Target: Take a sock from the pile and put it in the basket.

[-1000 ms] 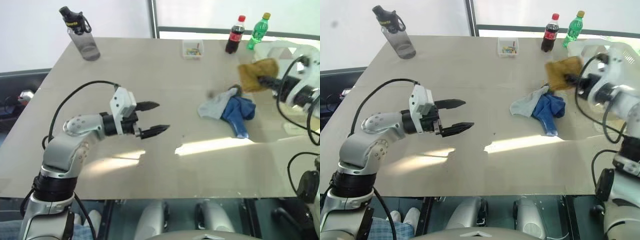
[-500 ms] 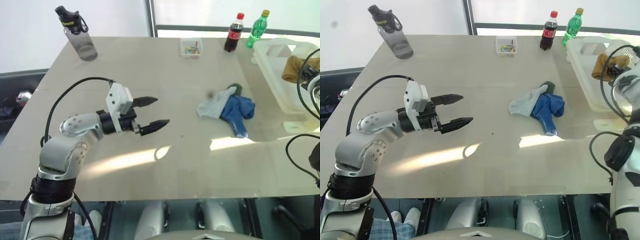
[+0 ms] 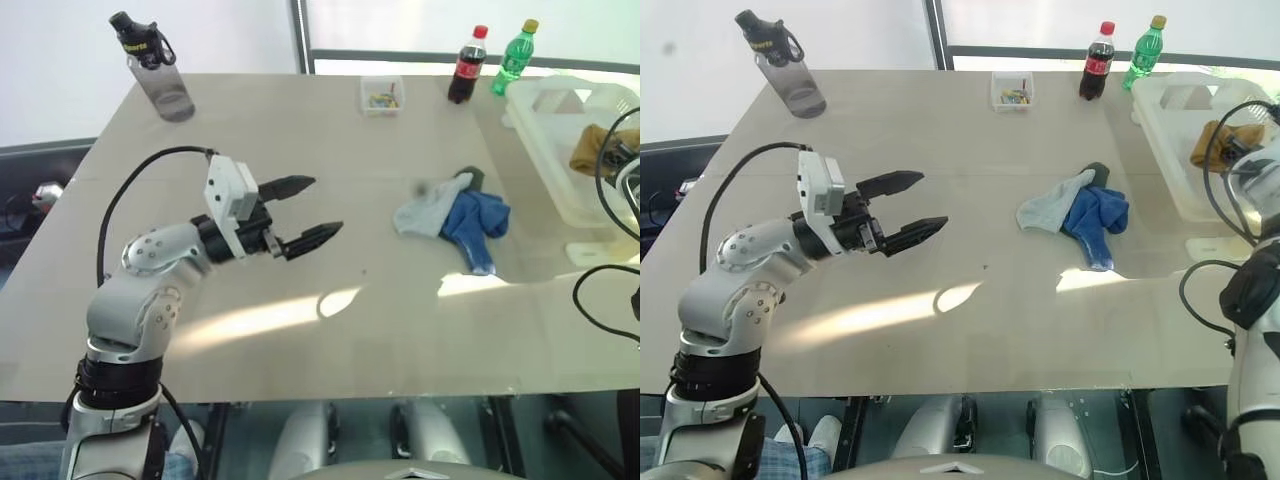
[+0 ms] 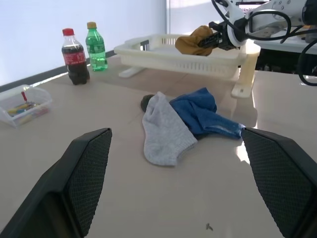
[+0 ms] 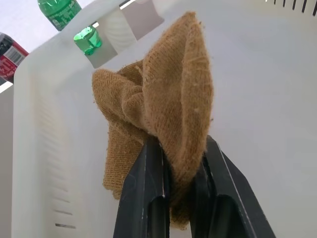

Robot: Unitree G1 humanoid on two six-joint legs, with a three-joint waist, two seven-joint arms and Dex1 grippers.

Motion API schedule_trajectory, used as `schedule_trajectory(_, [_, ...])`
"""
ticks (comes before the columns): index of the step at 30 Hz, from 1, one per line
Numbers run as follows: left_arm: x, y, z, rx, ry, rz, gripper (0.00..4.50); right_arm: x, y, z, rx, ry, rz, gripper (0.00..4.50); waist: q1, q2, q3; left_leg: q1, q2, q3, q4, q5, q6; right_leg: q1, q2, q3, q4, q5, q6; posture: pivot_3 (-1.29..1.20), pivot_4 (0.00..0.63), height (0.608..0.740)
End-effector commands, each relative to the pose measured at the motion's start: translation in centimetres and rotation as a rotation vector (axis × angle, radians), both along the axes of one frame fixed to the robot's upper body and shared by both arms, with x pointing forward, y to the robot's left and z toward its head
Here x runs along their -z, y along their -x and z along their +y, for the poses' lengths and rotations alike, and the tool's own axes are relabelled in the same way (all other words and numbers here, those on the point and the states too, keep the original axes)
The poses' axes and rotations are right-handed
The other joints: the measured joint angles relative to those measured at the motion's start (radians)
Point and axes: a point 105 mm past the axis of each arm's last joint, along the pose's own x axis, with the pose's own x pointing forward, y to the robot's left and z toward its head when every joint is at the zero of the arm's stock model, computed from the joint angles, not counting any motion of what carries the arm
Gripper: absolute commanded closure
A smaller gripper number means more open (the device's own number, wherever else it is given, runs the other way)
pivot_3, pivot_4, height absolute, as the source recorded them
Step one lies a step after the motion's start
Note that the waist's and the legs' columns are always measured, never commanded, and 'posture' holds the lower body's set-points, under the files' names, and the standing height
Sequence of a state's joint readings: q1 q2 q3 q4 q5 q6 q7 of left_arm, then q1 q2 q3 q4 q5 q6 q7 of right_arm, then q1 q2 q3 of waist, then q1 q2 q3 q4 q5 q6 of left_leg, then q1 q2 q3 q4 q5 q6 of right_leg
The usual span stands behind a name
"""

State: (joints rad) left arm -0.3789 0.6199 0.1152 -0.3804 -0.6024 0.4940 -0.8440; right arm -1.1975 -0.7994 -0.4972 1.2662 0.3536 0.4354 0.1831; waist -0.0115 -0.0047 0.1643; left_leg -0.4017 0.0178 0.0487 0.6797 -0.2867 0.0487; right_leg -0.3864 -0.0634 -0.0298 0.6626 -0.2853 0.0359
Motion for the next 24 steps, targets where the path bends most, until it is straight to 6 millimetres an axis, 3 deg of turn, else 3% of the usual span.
schedule_trajectory(1, [-1.58, 0.63, 0.09, 0.009, 0.027, -0.080, 0.00, -2.84, 0.60, -1.41, 0.050, 0.027, -0.076, 4.46, 0.000, 0.000, 0.000, 0.000, 0.000, 0.000, 0.000, 0.000, 0.000, 0.000, 0.000, 0.000, 0.000, 0.000, 0.000, 0.00, 0.150, 0.740])
schedule_trajectory(20, [-1.57, 1.49, -0.41, 0.069, 0.058, -0.085, 0.00, -2.91, 0.77, -1.79, 0.071, 0.038, -0.072, 4.46, 0.000, 0.000, 0.000, 0.000, 0.000, 0.000, 0.000, 0.000, 0.000, 0.000, 0.000, 0.000, 0.000, 0.000, 0.000, 0.00, 0.150, 0.740])
schedule_trajectory(22, [-1.58, 1.53, -0.46, 0.074, 0.059, -0.085, 0.00, -2.80, 0.74, -1.72, 0.067, 0.038, -0.068, 3.48, 0.000, 0.000, 0.000, 0.000, 0.000, 0.000, 0.000, 0.000, 0.000, 0.000, 0.000, 0.000, 0.000, 0.000, 0.000, 0.00, 0.150, 0.740])
schedule_trajectory(24, [-1.58, 1.54, -0.51, 0.076, 0.059, -0.085, 0.00, -2.74, 0.73, -1.70, 0.065, 0.038, -0.067, 2.78, 0.000, 0.000, 0.000, 0.000, 0.000, 0.000, 0.000, 0.000, 0.000, 0.000, 0.000, 0.000, 0.000, 0.000, 0.000, 0.00, 0.150, 0.740])
